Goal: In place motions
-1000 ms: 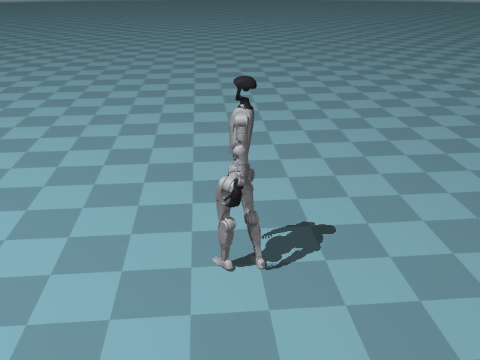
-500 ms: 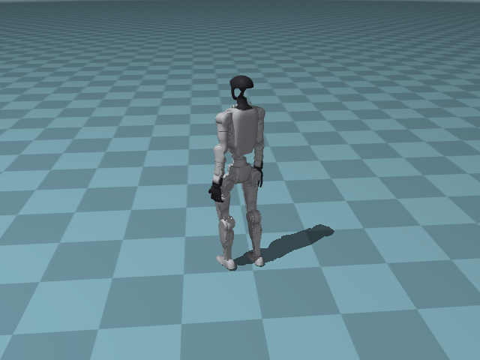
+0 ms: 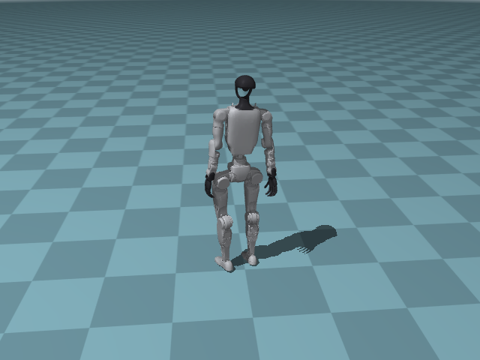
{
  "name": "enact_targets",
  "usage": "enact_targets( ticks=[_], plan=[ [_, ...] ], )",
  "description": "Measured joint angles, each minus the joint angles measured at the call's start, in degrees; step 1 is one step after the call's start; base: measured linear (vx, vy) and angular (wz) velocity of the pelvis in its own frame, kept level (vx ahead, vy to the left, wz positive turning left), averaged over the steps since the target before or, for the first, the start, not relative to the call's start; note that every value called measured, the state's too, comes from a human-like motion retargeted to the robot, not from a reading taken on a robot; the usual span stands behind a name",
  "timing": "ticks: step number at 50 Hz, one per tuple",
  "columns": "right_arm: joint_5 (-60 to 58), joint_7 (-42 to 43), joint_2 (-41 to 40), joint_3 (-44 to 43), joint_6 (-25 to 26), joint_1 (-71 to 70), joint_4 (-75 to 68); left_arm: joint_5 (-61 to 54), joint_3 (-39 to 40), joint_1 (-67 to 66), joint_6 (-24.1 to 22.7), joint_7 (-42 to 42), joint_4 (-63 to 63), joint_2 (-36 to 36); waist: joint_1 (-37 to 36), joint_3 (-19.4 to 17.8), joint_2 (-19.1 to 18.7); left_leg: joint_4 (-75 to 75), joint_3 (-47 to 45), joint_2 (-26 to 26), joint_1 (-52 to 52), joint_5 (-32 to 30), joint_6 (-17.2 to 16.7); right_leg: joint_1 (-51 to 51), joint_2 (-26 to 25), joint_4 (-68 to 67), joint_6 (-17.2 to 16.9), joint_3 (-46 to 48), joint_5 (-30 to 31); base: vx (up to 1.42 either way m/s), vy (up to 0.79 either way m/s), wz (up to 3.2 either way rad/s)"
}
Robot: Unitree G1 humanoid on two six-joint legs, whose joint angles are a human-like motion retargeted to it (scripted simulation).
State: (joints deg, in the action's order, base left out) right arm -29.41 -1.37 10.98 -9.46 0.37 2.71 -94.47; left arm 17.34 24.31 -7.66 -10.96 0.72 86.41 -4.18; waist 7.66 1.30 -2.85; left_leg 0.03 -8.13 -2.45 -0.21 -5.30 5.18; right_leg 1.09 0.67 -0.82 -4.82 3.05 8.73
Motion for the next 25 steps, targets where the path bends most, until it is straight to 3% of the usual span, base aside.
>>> enact_targets(
  ticks=[15,25],
  plan=[
    [-1.73,-1.88,-0.07,2.23,-0.71,-1.53,2.73,-2.57,3.53,-1.71,-1.87,-3.63,-0.65,-1.00,-1.57,0.20,0.65,0.38,2.63,-0.11,-1.75,-1.16,-1.25,-0.17,0.40,0.00,0.56,3.23,-0.50,-0.01,0.02,0.20],
    [0.57,-0.91,1.65,0.94,-1.11,-2.48,1.10,-2.94,6.95,-2.65,-1.46,-3.44,-1.87,-1.69,-5.27,-0.63,0.77,1.34,10.38,-1.65,-5.35,-4.75,-4.22,-3.21,2.78,-0.07,0.19,12.43,-4.06,0.00,0.13,0.99]
  ],
)
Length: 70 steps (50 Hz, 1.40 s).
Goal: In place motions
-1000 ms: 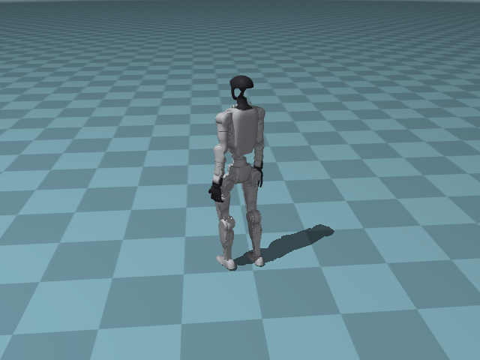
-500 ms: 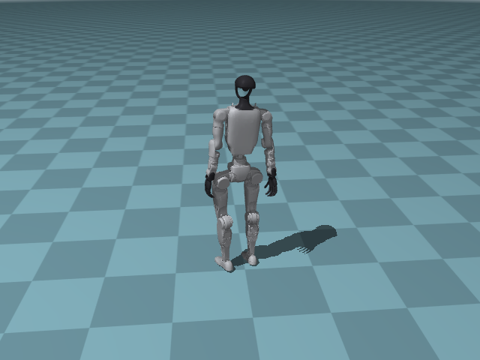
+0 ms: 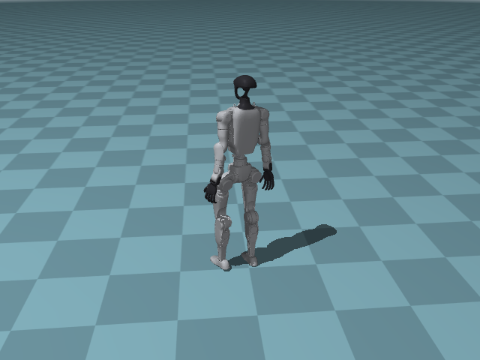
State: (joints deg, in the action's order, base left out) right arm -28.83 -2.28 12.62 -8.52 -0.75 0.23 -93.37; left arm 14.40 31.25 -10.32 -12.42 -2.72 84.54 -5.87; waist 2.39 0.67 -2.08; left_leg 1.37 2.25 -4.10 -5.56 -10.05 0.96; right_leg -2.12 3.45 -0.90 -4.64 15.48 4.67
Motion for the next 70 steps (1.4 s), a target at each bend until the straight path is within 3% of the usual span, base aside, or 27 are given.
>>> enact_targets(
  ticks=[12,17,22,30,36,47,57,62,70],
  plan=[
    [-1.94,1.09,0.44,-0.35,0.37,2.93,-1.82,-4.37,4.96,-1.73,1.23,2.11,-0.98,-0.30,-10.28,1.55,0.25,-0.81,14.89,-4.45,-5.14,-6.57,-6.86,-5.59,3.16,-1.49,-2.08,18.26,-6.73,0.01,0.24,1.79],
    [-2.79,0.96,0.63,-0.82,-0.27,4.09,-0.38,-6.64,6.12,-1.70,-0.01,1.86,-1.94,-0.15,-16.30,2.56,0.13,-1.90,19.88,-6.12,-6.48,-8.52,-11.18,-8.42,3.19,-1.88,-3.60,28.34,-8.79,-0.11,0.31,1.98],
    [-4.05,0.66,0.65,-2.09,-0.76,4.17,0.78,-7.03,5.47,-0.91,-0.29,2.87,-3.32,0.02,-24.81,1.33,0.90,-2.77,22.10,-8.32,-5.94,-9.05,-15.96,-12.42,3.65,-2.15,-5.15,37.85,-10.18,-0.19,0.23,1.64],
    [-5.99,-1.17,0.00,-4.12,-0.53,1.67,1.50,-7.52,4.78,-1.46,-0.76,3.79,-5.20,2.67,-38.74,-0.93,2.33,-3.36,19.95,-14.93,-2.68,-8.03,-15.96,-18.45,7.84,-3.40,-9.09,46.96,-9.52,-0.08,0.29,1.01],
    [-7.15,-2.73,-1.71,-1.98,-1.11,-0.98,2.52,-8.87,6.09,-3.50,-1.84,4.80,-5.34,5.62,-43.11,-0.15,2.86,-3.11,20.62,-16.44,-3.03,-7.99,-15.96,-19.33,7.99,-4.09,-9.94,50.74,-9.24,-0.05,0.13,0.57],
    [-9.82,-7.89,-6.75,3.82,-1.69,-3.63,4.88,-7.98,7.55,-5.12,-1.62,4.27,-3.38,7.09,-43.74,-0.14,3.84,-2.98,22.27,-14.78,-3.90,-7.40,-15.96,-18.13,6.67,-3.44,-8.66,50.11,-10.15,-0.01,-0.11,-0.08],
    [-12.27,-7.20,-6.48,4.52,-2.70,-0.55,6.05,-7.13,5.64,-3.86,-1.38,4.90,-3.63,3.35,-35.74,1.57,4.12,-3.16,21.31,-8.71,-6.93,-6.91,-15.83,-11.24,3.58,-2.89,-4.81,41.82,-9.94,0.07,-0.21,-0.75],
    [-9.25,-5.21,-4.52,2.43,-2.15,0.29,3.46,-4.59,3.24,-2.33,-0.90,4.51,-2.98,-0.21,-30.82,1.97,3.95,-2.99,17.83,-6.66,-6.84,-6.07,-13.57,-8.25,3.55,-3.00,-3.58,34.84,-8.97,0.14,-0.14,-1.25],
    [-7.02,-2.62,-0.67,1.35,-2.02,-0.55,2.48,-0.97,-0.04,1.37,0.87,4.37,-2.49,-3.47,-21.71,0.69,3.44,-2.11,11.79,-4.24,-5.00,-3.61,-6.68,-2.73,3.44,-3.70,-1.20,19.23,-5.33,0.14,-0.23,-1.61]
  ],
)
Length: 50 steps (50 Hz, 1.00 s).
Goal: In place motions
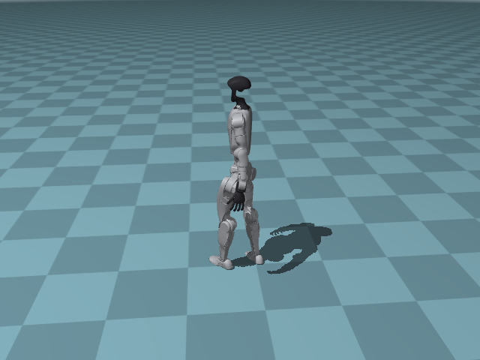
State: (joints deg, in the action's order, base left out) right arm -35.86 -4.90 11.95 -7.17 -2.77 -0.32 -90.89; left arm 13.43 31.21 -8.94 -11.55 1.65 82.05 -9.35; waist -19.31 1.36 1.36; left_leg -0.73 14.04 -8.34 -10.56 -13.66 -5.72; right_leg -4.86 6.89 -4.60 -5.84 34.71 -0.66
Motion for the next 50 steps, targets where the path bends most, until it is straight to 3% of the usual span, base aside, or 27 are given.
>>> enact_targets(
  ticks=[7,12,18,27,40,50],
  plan=[
    [-0.10,-1.02,0.48,1.00,-0.72,-0.04,2.73,0.99,-0.60,2.75,1.96,3.39,-0.20,0.17,9.45,-1.21,-1.26,0.75,-5.40,2.51,2.03,3.45,5.98,4.49,-1.50,-0.59,1.05,-12.96,2.84,0.06,-0.30,-1.67],
    [1.36,0.09,-0.30,2.78,0.20,0.01,0.43,1.79,-1.31,2.80,2.19,5.80,-2.56,0.54,14.59,-4.41,-3.34,1.38,-12.33,5.92,6.02,6.03,8.27,3.80,-4.27,0.25,1.26,-20.53,4.85,-0.04,-0.29,-1.89],
    [3.13,0.30,-0.14,1.86,1.94,1.39,-3.33,4.86,-3.07,2.93,2.95,6.00,-5.05,1.31,18.96,-6.28,-3.33,1.08,-18.19,6.06,9.66,8.26,10.37,4.26,-4.32,1.07,1.24,-25.95,7.79,-0.07,-0.10,-1.42],
    [6.24,-0.62,0.37,-1.20,2.75,3.78,-3.55,6.36,-2.50,1.71,3.92,8.09,-5.78,3.48,22.68,-5.29,-4.00,0.79,-25.08,6.78,10.64,10.29,11.28,6.49,-3.99,1.85,1.27,-25.35,11.00,0.00,-0.03,-0.80],
    [3.74,-3.19,-1.57,1.00,1.87,2.57,3.12,4.21,0.46,-1.12,5.50,10.77,1.71,5.41,23.14,-2.17,-3.18,0.47,-26.74,5.96,11.47,11.52,11.22,8.03,-4.77,2.90,1.17,-30.90,11.71,0.02,-0.02,-0.10],
    [3.50,-5.28,-3.28,2.84,1.02,-0.59,7.19,11.56,-5.72,-1.49,4.22,9.24,1.19,3.79,26.35,-2.15,-3.20,1.14,-27.31,6.11,14.28,13.92,11.23,7.09,-5.58,2.46,1.70,-32.65,12.00,-0.04,-0.06,-0.20]
  ],
)
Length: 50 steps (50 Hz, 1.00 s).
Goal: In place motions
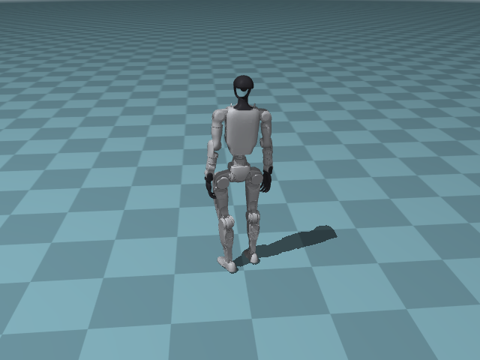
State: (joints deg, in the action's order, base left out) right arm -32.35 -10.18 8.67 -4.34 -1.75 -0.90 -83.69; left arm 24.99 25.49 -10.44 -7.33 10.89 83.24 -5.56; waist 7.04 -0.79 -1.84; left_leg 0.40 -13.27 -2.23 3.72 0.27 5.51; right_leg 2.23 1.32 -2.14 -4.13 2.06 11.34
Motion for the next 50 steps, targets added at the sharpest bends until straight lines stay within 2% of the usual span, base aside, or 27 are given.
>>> enact_targets(
  ticks=[5,12,18,23,27,37,50],
  plan=[
    [-0.53,-0.44,-0.45,0.34,0.06,-0.41,0.04,3.24,-2.74,0.19,-0.25,-2.73,-1.12,-0.87,1.19,-0.15,-0.20,0.45,-2.60,0.64,1.66,1.47,-0.13,-0.36,-1.14,-0.16,0.09,-3.02,0.62,-0.09,-0.10,-0.71],
    [-2.28,-0.18,0.03,0.29,0.85,-1.36,-2.21,4.44,-4.06,0.42,1.53,-0.22,-0.69,-1.25,5.87,-0.10,-1.53,0.36,-7.51,1.85,3.38,3.00,-0.37,-0.28,-3.69,0.16,0.11,-7.94,1.68,-0.15,-0.06,-0.89],
    [-1.97,1.80,1.11,-0.96,2.09,-2.31,-5.10,5.35,-4.24,0.66,3.44,0.34,-0.76,-1.09,10.80,-3.88,-3.66,0.92,-13.62,4.12,7.04,4.66,-0.13,-2.97,-7.93,0.62,-0.13,-13.56,2.79,-0.08,-0.05,-1.13],
    [-0.04,3.07,2.50,-3.52,3.08,-2.39,-7.26,6.32,-4.80,1.95,4.87,1.04,-1.33,-1.07,14.97,-6.95,-3.59,1.13,-17.00,4.56,9.98,5.70,-0.20,-5.00,-9.42,0.93,-0.54,-16.28,3.66,-0.05,0.00,-0.77],
    [2.55,4.77,3.59,-5.77,3.66,-1.66,-9.34,6.59,-5.03,2.53,5.08,0.97,-2.93,-1.11,17.10,-7.84,-3.21,0.82,-19.06,4.60,11.41,6.03,-0.48,-5.68,-9.97,1.15,-0.76,-17.38,4.16,-0.02,-0.01,-0.45],
    [4.44,7.02,4.59,-7.94,4.83,0.69,-13.13,5.47,-5.04,3.68,4.42,1.52,-4.84,-1.05,16.93,-7.65,-2.15,0.82,-20.33,4.92,11.88,6.17,-1.04,-5.64,-10.43,1.25,-0.76,-18.03,4.50,0.00,-0.02,-0.11],
    [3.61,3.98,2.43,-6.00,3.46,-0.55,-7.66,4.97,-3.93,2.85,4.89,1.08,-0.06,-0.20,14.72,-5.84,-0.78,0.64,-15.46,4.11,9.71,4.63,-1.30,-4.48,-8.30,1.11,0.01,-14.67,3.88,0.01,0.00,0.31]
  ],
)
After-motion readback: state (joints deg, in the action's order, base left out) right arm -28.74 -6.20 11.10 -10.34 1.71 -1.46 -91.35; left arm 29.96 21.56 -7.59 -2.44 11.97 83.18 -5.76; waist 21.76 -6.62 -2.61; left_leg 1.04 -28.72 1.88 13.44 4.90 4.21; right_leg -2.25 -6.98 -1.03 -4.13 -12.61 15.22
